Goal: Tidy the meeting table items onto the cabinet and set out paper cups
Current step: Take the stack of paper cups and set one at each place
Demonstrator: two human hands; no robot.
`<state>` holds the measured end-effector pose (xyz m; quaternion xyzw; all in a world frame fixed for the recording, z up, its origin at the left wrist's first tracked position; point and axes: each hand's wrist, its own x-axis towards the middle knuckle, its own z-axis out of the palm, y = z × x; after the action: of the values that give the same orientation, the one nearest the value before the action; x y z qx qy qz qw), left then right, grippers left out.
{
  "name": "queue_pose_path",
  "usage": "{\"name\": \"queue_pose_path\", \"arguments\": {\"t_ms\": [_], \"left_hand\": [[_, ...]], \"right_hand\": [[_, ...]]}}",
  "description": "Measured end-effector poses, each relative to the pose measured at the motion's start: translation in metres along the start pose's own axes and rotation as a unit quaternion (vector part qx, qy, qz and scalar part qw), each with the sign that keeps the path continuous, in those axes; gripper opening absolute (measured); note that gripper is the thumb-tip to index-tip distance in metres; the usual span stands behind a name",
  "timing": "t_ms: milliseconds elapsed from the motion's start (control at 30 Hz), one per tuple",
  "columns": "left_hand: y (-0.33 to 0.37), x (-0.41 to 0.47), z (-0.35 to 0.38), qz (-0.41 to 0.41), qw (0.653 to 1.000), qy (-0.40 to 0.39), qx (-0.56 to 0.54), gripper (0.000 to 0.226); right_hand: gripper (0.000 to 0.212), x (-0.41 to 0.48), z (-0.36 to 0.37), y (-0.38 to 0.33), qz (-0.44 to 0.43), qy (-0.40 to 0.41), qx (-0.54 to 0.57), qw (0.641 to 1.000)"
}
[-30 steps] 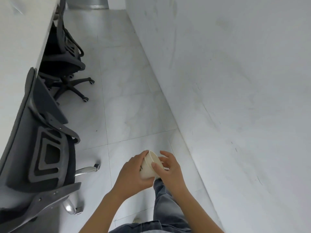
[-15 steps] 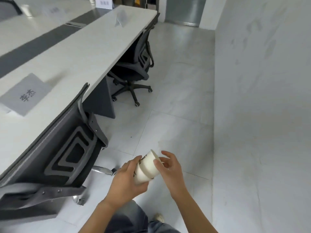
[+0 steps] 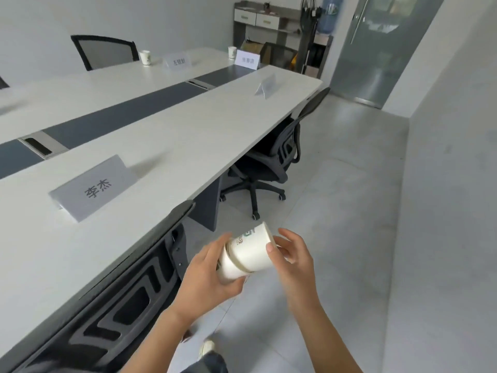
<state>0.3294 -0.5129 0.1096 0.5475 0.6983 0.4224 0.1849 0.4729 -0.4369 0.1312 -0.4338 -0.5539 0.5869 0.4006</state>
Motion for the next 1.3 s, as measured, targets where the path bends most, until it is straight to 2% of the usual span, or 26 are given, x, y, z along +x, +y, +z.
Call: {"name": "queue_pose_path", "arguments": {"t_ms": [100, 233, 333, 467, 600, 700, 833, 1067, 1300], "left_hand": [[-0.002, 0.053, -0.021, -0.013, 0.998, 0.04, -0.039, 0.087], [-0.013, 0.094, -0.052, -0.09, 0.971, 0.181, -0.125, 0.087], [-0.027, 0.105, -0.07, -0.14, 0.939, 0.275, -0.15, 0.08], [-0.05, 0.116, -0.088, -0.19, 0.894, 0.376, -0.153, 0.086], [-0.067, 0.12, -0.091, -0.266, 0.864, 0.414, -0.105, 0.092], [-0.075, 0.12, -0.094, -0.314, 0.835, 0.443, -0.089, 0.086], [-0.082, 0.122, -0.097, -0.356, 0.815, 0.454, -0.061, 0.079], [-0.088, 0.121, -0.1, -0.399, 0.776, 0.488, 0.007, 0.081], [-0.089, 0.123, -0.101, -0.424, 0.752, 0.5, 0.065, 0.079]], "right_hand": [[0.026, 0.056, 0.008, -0.022, -0.035, 0.046, 0.027, 0.998], [0.024, 0.115, 0.026, -0.025, -0.051, 0.071, 0.032, 0.996], [0.025, 0.141, 0.044, -0.011, -0.039, 0.049, 0.021, 0.998], [0.026, 0.173, 0.072, 0.009, -0.026, 0.0, -0.007, 1.0], [0.036, 0.211, 0.109, 0.024, -0.06, -0.072, -0.118, 0.989], [0.045, 0.238, 0.138, 0.024, -0.132, -0.131, -0.207, 0.961], [0.055, 0.271, 0.177, 0.034, -0.165, -0.228, -0.292, 0.914], [0.057, 0.305, 0.228, 0.043, -0.187, -0.298, -0.347, 0.869], [0.06, 0.315, 0.275, 0.049, -0.183, -0.345, -0.358, 0.848]]}}
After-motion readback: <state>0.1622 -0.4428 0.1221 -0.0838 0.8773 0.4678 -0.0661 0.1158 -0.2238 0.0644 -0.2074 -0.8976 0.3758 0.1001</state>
